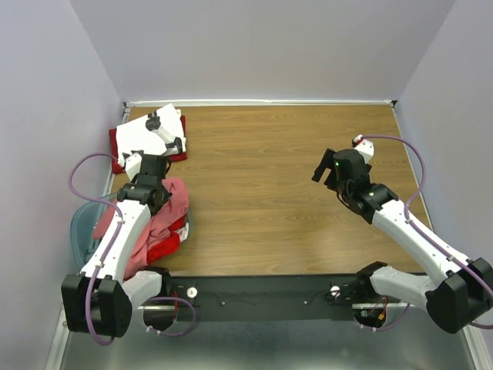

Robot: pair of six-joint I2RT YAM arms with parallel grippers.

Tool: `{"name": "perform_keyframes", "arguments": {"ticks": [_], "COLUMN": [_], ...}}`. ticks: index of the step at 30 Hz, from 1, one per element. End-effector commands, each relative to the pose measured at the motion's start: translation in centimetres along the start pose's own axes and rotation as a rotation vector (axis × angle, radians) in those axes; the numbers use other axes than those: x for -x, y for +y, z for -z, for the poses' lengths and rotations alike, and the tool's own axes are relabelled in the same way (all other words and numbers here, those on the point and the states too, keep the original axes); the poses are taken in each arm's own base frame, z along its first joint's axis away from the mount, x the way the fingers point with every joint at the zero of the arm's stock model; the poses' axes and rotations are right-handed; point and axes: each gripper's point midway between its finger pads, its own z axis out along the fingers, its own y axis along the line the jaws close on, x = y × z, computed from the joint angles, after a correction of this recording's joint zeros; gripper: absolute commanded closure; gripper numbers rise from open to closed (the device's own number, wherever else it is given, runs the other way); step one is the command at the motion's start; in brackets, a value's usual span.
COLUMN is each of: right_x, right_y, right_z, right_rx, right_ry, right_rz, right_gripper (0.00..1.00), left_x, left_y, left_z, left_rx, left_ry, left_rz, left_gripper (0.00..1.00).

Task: Fold and stack the t-shirts
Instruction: Grab the tshirt from the pile, then move the tshirt to the center of the board

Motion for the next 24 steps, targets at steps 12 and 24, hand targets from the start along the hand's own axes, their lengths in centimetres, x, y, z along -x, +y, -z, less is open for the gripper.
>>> {"name": "perform_keyframes", "arguments": {"ticks": [12, 24], "right_x": [2.3, 6.1], "right_y": [0.1, -0.1], "right_z": [0.1, 0.5], "right_rx": [-0.035, -0.105], "right_ry": [-0.07, -0.18], "right_rz": [0.002, -0.029], "right_gripper": [0.0, 0.0], "left_x": [14.9, 24.5], "left_y": [-8.5, -19.9], "left_z": [14.4, 40.1], "left_rx": [-0.516, -1.528], "left_ry": [-0.387, -0.669], "left_rz": [0.11, -0.067], "left_gripper": [1.0, 1.0]}}
